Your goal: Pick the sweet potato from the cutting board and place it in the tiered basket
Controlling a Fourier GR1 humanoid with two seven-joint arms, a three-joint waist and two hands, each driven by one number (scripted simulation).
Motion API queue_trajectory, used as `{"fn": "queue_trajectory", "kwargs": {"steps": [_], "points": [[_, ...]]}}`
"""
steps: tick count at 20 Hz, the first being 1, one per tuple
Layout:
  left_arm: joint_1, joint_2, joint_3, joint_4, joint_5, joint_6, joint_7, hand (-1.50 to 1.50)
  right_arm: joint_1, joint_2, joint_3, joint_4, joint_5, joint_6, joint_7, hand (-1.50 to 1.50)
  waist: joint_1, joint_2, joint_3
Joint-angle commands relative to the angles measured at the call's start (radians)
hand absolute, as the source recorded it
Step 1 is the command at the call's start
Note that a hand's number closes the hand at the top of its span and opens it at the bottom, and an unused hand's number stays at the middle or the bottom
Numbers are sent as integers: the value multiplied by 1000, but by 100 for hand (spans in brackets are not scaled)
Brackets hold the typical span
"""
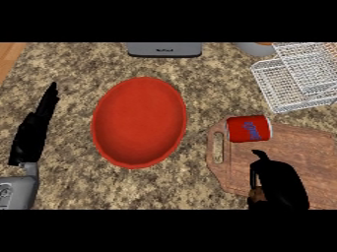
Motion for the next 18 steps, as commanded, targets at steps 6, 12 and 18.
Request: {"fn": "queue_trajectory", "kwargs": {"steps": [6,12,18], "points": [[11,-10,-5,4,-18,11,-5,0,-272,236,25,-15,-234,90,-18,150,7,4,5],[30,-1,7,-30,0,-6,3,0,-312,240,-70,-226,-269,-57,-2,150,-8,-1,5],[-19,41,56,-28,34,-41,47,0,-484,228,-199,-379,-290,-10,106,150,-13,1,4]]}}
